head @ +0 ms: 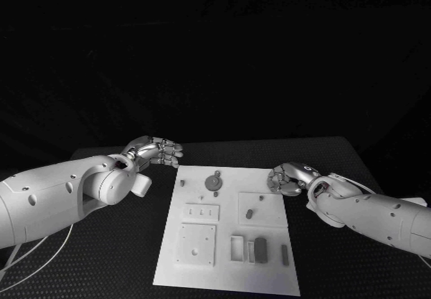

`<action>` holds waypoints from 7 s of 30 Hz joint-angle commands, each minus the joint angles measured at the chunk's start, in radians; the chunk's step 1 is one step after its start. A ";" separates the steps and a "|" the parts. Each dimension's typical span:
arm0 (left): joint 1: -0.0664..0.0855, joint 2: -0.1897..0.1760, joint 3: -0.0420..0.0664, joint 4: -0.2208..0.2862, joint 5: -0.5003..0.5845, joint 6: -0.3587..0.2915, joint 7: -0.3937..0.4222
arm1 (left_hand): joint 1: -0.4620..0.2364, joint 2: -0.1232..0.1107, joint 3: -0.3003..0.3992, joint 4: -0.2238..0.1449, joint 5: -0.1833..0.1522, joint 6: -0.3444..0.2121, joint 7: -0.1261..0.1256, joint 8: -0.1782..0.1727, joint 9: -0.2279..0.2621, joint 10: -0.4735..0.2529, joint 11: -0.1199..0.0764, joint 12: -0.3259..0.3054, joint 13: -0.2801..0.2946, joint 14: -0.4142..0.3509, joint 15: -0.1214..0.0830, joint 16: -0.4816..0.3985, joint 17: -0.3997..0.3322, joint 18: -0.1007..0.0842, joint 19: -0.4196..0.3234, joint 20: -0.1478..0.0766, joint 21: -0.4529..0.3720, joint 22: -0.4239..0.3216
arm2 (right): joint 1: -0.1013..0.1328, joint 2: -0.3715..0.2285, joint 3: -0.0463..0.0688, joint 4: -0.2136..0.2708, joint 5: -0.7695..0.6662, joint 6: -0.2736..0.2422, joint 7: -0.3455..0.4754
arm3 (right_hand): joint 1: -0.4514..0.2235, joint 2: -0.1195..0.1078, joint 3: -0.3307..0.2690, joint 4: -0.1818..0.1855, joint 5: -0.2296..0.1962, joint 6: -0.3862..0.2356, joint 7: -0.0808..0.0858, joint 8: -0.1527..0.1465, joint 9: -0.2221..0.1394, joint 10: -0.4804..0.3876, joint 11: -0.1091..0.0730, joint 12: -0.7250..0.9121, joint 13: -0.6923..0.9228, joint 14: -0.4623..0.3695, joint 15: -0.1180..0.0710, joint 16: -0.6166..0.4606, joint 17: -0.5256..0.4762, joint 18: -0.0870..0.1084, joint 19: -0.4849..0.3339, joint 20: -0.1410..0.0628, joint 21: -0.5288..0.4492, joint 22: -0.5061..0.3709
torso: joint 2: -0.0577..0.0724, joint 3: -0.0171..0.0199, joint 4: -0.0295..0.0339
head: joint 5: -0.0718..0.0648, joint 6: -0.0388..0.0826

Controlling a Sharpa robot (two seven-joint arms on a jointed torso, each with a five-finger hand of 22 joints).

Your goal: Assemble the parts on the task board

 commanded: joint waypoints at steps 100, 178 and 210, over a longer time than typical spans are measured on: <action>0.002 0.245 0.000 -0.024 -0.364 0.062 -0.401 | -0.158 0.009 -0.035 0.080 0.003 0.137 -0.054 0.029 0.002 0.101 -0.054 0.020 0.143 0.065 -0.029 -0.040 0.171 0.019 0.028 -0.031 -0.003 0.080 | 0.114 0.165 0.023 0.269 -0.146 0.106 -0.265 | -0.096 -0.049 -0.013 0.030 0.001 0.125 -0.015 0.025 0.042 0.024 -0.031 -0.005 -0.004 0.022 -0.033 0.005 -0.006 0.027 0.028 -0.011 0.006 0.012 | -0.018 -0.0036 -0.0004 | 0.020 0.005; -0.011 0.201 -0.024 -0.023 -0.627 0.125 -0.515 | -0.138 0.137 0.025 -0.003 0.003 0.231 -0.114 0.077 0.185 0.173 -0.143 0.282 0.444 0.173 -0.125 0.211 0.413 0.013 0.109 -0.124 0.195 0.383 | 0.148 0.033 0.098 0.189 0.263 0.011 -0.129 | -0.148 -0.138 -0.078 0.038 0.000 -0.110 0.083 -0.105 0.006 -0.099 0.063 -0.049 -0.021 -0.104 0.054 -0.060 -0.033 0.027 -0.097 0.052 -0.069 0.008 | -0.019 -0.0019 -0.0001 | 0.017 -0.007; -0.050 0.237 -0.056 -0.037 -0.783 0.164 -0.670 | -0.151 0.142 0.052 -0.001 0.003 0.254 -0.144 0.037 0.293 0.097 -0.183 0.688 0.835 0.196 -0.219 0.627 0.402 0.027 0.195 -0.211 0.428 0.559 | 0.162 0.048 0.111 0.166 0.367 0.066 -0.132 | -0.160 -0.117 -0.095 0.032 0.000 -0.117 0.084 -0.107 0.006 -0.102 0.064 -0.046 -0.025 -0.106 0.055 -0.057 -0.036 0.027 -0.098 0.056 -0.070 0.009 | -0.018 -0.0024 -0.0021 | 0.009 -0.046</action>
